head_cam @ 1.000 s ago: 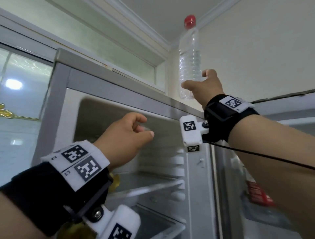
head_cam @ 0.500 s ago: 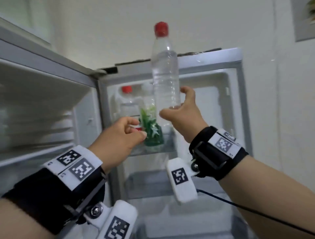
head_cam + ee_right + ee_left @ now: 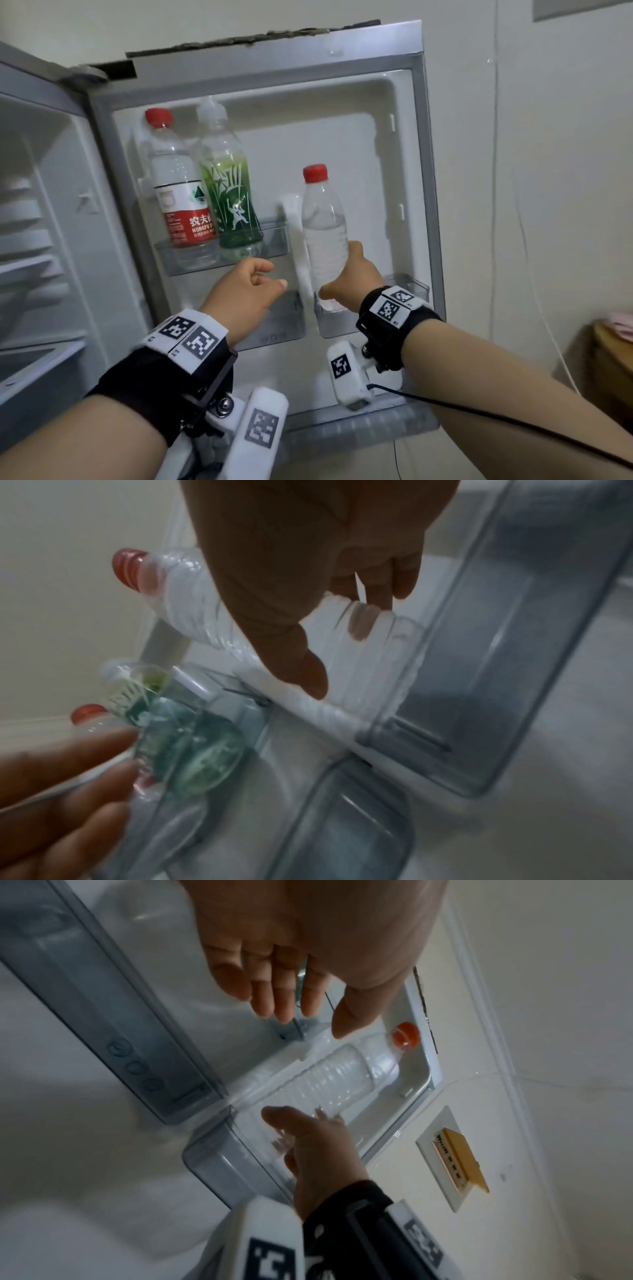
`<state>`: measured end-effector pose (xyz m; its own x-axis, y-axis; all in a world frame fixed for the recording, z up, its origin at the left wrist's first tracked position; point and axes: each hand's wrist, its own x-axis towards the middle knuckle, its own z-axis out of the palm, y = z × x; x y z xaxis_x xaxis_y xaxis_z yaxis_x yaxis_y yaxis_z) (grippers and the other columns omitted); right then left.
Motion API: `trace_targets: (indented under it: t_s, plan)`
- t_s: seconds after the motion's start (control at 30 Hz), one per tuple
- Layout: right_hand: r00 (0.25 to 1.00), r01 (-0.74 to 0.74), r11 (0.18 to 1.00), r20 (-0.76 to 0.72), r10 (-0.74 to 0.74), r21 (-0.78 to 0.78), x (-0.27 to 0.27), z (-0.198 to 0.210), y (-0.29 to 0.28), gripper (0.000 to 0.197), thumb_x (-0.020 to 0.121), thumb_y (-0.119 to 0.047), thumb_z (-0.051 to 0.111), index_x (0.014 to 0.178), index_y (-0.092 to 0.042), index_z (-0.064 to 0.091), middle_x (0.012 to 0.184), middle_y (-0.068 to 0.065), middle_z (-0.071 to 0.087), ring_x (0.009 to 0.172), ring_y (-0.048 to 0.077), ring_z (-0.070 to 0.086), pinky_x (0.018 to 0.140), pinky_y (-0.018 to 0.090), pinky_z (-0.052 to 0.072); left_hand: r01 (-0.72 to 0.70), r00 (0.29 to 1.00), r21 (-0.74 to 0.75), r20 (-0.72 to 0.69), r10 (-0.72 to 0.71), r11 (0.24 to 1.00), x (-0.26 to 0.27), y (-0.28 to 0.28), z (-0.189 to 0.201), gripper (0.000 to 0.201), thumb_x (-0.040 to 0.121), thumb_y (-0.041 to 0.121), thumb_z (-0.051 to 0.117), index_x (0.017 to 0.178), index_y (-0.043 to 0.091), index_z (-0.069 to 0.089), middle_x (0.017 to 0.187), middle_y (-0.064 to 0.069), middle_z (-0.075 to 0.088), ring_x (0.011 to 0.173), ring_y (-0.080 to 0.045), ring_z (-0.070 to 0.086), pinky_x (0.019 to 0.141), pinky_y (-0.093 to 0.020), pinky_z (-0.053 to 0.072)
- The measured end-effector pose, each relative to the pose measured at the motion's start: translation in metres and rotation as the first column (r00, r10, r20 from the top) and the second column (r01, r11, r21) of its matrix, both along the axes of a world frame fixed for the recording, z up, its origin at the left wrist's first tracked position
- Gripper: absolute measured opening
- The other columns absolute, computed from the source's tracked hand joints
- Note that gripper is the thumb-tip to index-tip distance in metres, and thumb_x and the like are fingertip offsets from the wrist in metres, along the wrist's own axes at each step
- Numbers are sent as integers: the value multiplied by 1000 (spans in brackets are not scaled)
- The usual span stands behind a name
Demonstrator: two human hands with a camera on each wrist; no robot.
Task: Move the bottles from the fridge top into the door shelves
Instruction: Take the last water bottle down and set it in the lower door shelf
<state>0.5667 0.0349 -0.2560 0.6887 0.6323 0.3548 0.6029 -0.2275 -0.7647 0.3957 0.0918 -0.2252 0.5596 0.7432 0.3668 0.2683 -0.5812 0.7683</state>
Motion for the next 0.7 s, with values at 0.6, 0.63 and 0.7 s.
trace_targets:
  t_s: [0.6, 0.63, 0.7]
  plan:
    - [944, 246, 935, 280, -171, -256, 22, -35, -12, 81, 76, -73, 42, 125, -9, 39, 88, 4, 67, 106, 29, 59, 109, 43, 30, -33, 998, -13, -60, 32, 999, 14, 1, -28, 28, 82, 31, 60, 110, 25, 55, 100, 5, 57, 79, -10, 52, 63, -23, 39]
    - [935, 255, 934, 309, -173, -248, 22, -39, -17, 80, 79, -71, 38, 129, -8, 37, 83, 4, 66, 105, 28, 60, 113, 43, 25, -32, 998, -18, -57, 31, 999, 17, 0, -29, 30, 82, 30, 60, 111, 24, 55, 104, 2, 58, 79, -10, 52, 61, -22, 39]
    - [916, 257, 939, 369, -160, -230, 23, -44, -24, 79, 83, -66, 36, 135, -6, 33, 81, 3, 68, 99, 27, 64, 112, 43, 26, -31, 998, -38, -49, 29, 999, 21, -1, -31, 33, 82, 28, 60, 114, 21, 56, 107, -1, 57, 80, -11, 53, 62, -21, 39]
